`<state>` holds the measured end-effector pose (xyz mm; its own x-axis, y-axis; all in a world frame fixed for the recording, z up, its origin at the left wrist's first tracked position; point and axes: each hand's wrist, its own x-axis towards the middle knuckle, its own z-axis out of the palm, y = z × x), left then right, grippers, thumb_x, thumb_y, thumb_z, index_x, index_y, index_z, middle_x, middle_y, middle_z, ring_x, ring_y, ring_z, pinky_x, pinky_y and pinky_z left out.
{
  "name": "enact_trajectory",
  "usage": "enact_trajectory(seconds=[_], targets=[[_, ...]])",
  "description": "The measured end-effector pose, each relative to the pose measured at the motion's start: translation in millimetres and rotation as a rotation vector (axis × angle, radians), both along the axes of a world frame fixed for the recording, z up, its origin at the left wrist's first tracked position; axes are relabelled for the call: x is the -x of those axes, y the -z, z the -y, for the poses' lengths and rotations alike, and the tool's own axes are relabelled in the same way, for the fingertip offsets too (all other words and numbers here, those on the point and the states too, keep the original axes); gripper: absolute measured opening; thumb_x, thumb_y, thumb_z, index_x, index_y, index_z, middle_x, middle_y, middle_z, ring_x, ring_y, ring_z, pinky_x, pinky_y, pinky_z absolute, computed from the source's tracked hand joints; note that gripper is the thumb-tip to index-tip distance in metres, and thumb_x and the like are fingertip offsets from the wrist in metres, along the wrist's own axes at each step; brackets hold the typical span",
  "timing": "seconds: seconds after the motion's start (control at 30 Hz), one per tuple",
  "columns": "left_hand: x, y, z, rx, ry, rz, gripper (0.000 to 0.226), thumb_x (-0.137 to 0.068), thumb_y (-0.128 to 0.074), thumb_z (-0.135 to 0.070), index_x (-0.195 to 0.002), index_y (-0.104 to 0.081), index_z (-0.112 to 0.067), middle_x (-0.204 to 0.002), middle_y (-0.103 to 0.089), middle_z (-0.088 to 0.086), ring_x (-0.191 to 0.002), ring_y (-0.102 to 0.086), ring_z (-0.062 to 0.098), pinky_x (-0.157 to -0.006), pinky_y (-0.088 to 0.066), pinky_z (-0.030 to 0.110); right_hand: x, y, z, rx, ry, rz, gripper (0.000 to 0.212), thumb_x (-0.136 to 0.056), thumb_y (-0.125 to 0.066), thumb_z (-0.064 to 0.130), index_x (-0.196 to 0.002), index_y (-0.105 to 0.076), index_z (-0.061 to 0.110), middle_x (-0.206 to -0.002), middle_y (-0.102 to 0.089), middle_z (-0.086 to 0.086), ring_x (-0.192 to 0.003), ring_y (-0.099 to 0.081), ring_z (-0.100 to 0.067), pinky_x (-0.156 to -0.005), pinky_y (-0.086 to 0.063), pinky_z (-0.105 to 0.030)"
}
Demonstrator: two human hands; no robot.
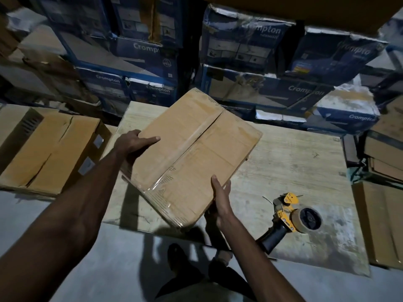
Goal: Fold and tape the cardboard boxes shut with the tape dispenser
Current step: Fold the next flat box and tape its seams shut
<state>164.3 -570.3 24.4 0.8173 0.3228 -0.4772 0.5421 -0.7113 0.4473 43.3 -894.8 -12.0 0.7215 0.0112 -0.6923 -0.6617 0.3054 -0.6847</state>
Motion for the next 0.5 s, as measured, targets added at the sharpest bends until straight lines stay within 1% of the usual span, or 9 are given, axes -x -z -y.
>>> enact_trajectory(seconds=[0.07,0.13,0.17,0.23,0.3,0.33,0.4,0.47,0.5], targets=[[2,2,-5,0.038,0.044,-0.045,0.11,-0.061,-0.062,-0.098,-0.143,-0.053,-0.025,-0.138,-0.062,0.01,-0.117,-0.06,0.037,-0.104,-0.048,0.052,0,1,-6,0.053,0.08,0.031,0.103,-0.087,-0.074,0.061,-0.163,-0.007,0.041,-0.157,-0.037,0.012,-0.138,-0.044,-0.017,-0.112,-0.041,-0.042],[11,3,-3,0.123,0.064,-0.035,0.102,-0.064,-0.07,-0.09,-0.139,-0.051,-0.025,-0.132,-0.063,0.006,-0.111,-0.062,0.031,-0.099,-0.051,0.049,-2,9,1,0.071,0.15,0.037,0.107,-0.075,-0.082,0.067,-0.161,-0.024,0.039,-0.154,-0.048,0.008,-0.135,-0.053,-0.021,-0.11,-0.047,-0.048],[20,-1,2,0.173,0.063,-0.002,0.098,-0.064,-0.075,-0.086,-0.136,-0.051,-0.025,-0.128,-0.065,0.003,-0.108,-0.064,0.028,-0.094,-0.054,0.046,-2,11,7,0.073,0.16,0.042,0.107,-0.069,-0.086,0.067,-0.157,-0.032,0.039,-0.148,-0.057,0.006,-0.13,-0.059,-0.024,-0.107,-0.051,-0.052],[41,-7,14,0.275,0.024,0.076,0.092,-0.061,-0.084,-0.077,-0.126,-0.051,-0.023,-0.12,-0.067,0.0,-0.102,-0.068,0.022,-0.083,-0.058,0.041,1,21,24,0.112,0.15,0.082,0.094,-0.067,-0.089,0.064,-0.148,-0.047,0.039,-0.136,-0.067,0.005,-0.123,-0.065,-0.026,-0.102,-0.054,-0.054],[63,-14,28,0.305,0.009,0.107,0.083,-0.064,-0.09,-0.065,-0.12,-0.048,-0.02,-0.113,-0.067,-0.003,-0.095,-0.067,0.014,-0.069,-0.054,0.031,6,7,37,0.167,0.148,0.098,0.081,-0.069,-0.088,0.058,-0.14,-0.056,0.036,-0.125,-0.073,0.003,-0.115,-0.07,-0.027,-0.094,-0.058,-0.053],[74,-18,36,0.307,0.005,0.117,0.081,-0.065,-0.092,-0.061,-0.118,-0.047,-0.019,-0.11,-0.067,-0.004,-0.093,-0.066,0.012,-0.065,-0.051,0.027,8,0,44,0.192,0.138,0.098,0.078,-0.069,-0.088,0.058,-0.137,-0.058,0.035,-0.121,-0.074,0.003,-0.111,-0.071,-0.027,-0.092,-0.06,-0.053],[94,-28,53,0.305,-0.021,0.162,0.083,-0.061,-0.094,-0.06,-0.116,-0.047,-0.02,-0.108,-0.067,-0.005,-0.092,-0.066,0.011,-0.064,-0.051,0.028,14,-16,61,0.225,0.103,0.119,0.073,-0.071,-0.086,0.057,-0.136,-0.061,0.034,-0.118,-0.075,0.006,-0.109,-0.072,-0.023,-0.09,-0.06,-0.049],[109,-41,72,0.313,-0.051,0.224,0.092,-0.053,-0.096,-0.064,-0.117,-0.046,-0.022,-0.108,-0.067,-0.005,-0.095,-0.067,0.015,-0.074,-0.058,0.036,19,-35,81,0.22,0.072,0.154,0.069,-0.074,-0.084,0.056,-0.135,-0.062,0.034,-0.119,-0.075,0.008,-0.111,-0.071,-0.02,-0.09,-0.059,-0.044],[114,-50,82,0.322,-0.061,0.244,0.097,-0.05,-0.097,-0.066,-0.119,-0.044,-0.023,-0.11,-0.067,-0.004,-0.097,-0.067,0.017,-0.08,-0.059,0.039,21,-45,92,0.212,0.068,0.168,0.067,-0.076,-0.084,0.054,-0.136,-0.061,0.034,-0.12,-0.075,0.006,-0.111,-0.072,-0.021,-0.091,-0.058,-0.044]])
